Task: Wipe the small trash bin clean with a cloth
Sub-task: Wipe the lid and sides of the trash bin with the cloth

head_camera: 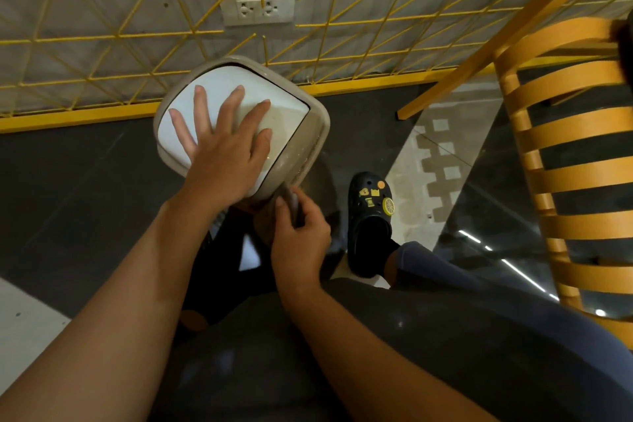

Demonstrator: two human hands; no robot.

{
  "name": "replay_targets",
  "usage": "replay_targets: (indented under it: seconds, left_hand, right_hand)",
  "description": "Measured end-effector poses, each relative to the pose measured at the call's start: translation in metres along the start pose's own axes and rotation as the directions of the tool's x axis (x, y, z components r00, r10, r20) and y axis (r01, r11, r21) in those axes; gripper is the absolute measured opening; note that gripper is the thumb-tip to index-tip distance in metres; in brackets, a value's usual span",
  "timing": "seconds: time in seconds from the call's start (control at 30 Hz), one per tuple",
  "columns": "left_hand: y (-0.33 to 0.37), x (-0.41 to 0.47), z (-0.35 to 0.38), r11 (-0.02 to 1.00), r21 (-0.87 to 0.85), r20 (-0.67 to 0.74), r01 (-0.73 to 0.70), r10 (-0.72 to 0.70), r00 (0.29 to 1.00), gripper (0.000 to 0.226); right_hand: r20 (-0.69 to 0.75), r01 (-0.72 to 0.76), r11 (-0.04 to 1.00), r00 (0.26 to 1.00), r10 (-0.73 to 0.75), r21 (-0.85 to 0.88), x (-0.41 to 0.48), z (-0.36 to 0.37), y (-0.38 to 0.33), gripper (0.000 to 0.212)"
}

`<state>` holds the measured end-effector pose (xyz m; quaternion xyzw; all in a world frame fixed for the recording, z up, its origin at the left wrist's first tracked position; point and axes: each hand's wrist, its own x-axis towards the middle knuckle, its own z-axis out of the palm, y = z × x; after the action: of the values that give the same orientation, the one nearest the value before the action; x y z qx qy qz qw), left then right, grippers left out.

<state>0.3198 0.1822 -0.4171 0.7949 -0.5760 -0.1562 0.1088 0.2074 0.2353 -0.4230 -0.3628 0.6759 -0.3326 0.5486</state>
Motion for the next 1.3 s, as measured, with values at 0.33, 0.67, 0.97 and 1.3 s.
replay_targets:
  seconds: [0.33, 0.67, 0.97, 1.3]
  left_hand:
    - [0.001, 0.002, -0.001, 1.0, -0.027, 0.022, 0.013, -0.012, 1.0, 0.042]
    - [0.003, 0.004, -0.004, 0.999, -0.017, 0.056, 0.029, -0.028, 0.998, 0.043]
    - [0.001, 0.007, -0.002, 0.999, -0.02, 0.048, 0.032, -0.031, 0.998, 0.043]
    - [0.002, 0.005, -0.002, 1.0, -0.005, 0.037, 0.023, -0.023, 0.999, 0.044]
  right_hand:
    - [-0.079, 0.024, 0.986, 0.996, -0.037, -0.162, 0.094, -0.002, -0.057, 0.022]
    - [-0.003, -0.1, 0.983, 0.995, 0.1, -0.155, 0.102, -0.004, -0.056, 0.012]
    - [-0.069, -0.201, 0.973, 0.975, 0.21, 0.115, 0.017, 0.014, -0.009, 0.019]
    - [0.007, 0.029, 0.942, 1.0, -0.028, -0.335, 0.074, -0.008, -0.032, 0.02]
